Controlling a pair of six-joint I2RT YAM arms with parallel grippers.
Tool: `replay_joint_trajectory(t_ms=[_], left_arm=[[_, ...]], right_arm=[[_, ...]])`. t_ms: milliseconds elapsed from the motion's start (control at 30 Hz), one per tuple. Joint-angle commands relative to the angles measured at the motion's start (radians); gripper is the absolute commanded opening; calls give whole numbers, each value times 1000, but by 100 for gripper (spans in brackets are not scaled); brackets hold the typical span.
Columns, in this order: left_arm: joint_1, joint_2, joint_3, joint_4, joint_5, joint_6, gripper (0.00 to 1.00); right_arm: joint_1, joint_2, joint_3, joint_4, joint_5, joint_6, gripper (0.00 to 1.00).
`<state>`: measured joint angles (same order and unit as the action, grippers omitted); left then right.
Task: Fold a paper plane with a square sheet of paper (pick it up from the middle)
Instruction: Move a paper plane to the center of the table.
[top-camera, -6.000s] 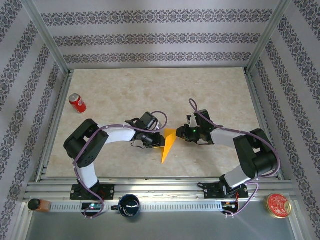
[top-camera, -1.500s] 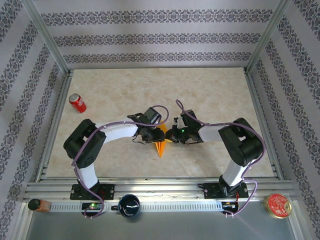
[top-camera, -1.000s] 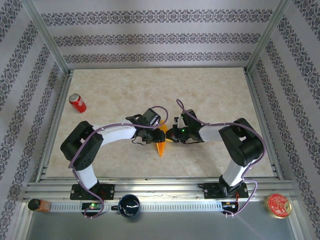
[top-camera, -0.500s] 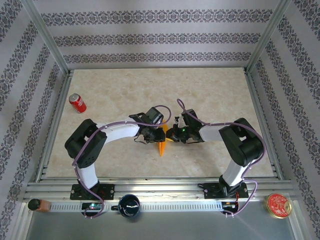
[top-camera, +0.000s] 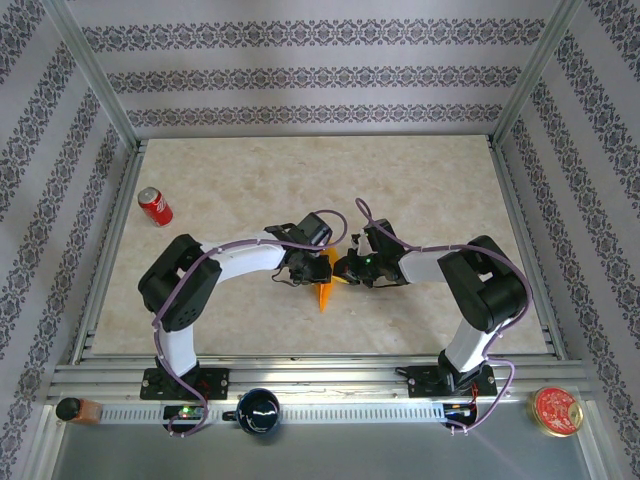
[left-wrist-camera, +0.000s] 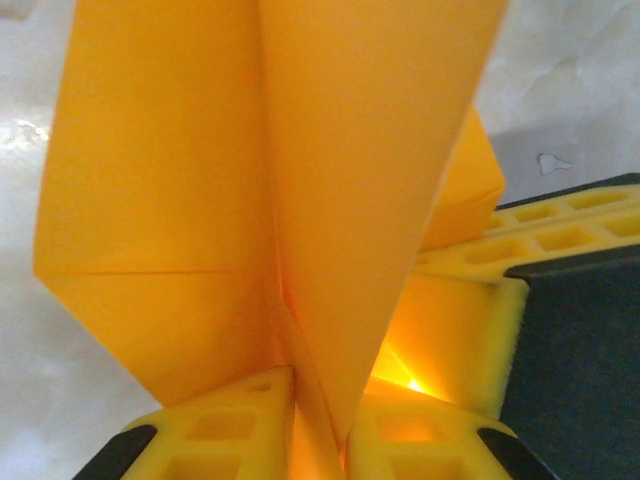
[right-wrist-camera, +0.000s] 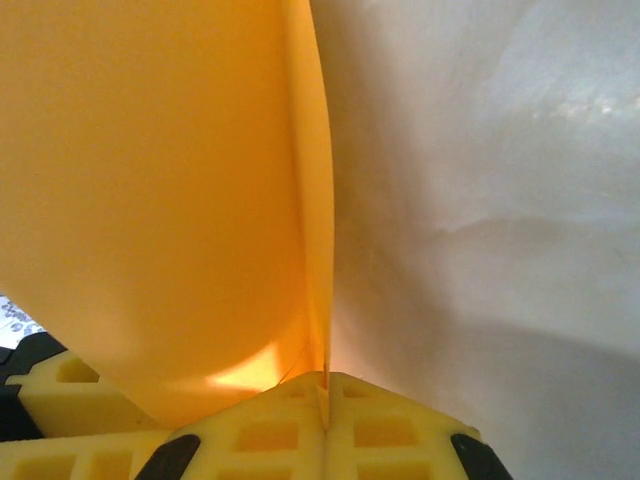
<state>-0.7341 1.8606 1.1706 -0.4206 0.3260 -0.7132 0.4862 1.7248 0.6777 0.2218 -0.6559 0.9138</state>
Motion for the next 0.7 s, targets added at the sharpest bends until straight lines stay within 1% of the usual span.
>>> replay_joint_trajectory(t_ms=[0,167,367,433,500,567,633,667], left_arm=[[-21,33,29,-66,-60,23,18],[-24,35,46,-98,-86,32,18],[-30,49,62,-97,-76,38,16],[-33,60,74,-108,-79,45,15],[-36,69,88,-123,-85,53,14],[-41,72,96,-132,-90,56,14],[-43,74,101,-128,-79,59,16],[-44,74,105,-127,-74,59,17]], right_arm=[[2,-5,-4,41,-41,4,7],[1,-11,-6,44,-37,5,11],[-3,-20,-9,37,-29,5,22],[-4,-24,-12,35,-22,6,24],[-6,-28,-12,31,-16,4,23],[-8,-23,-12,21,-12,-1,17],[-10,-13,-14,18,-9,0,9],[-11,-9,-16,19,-8,2,7]])
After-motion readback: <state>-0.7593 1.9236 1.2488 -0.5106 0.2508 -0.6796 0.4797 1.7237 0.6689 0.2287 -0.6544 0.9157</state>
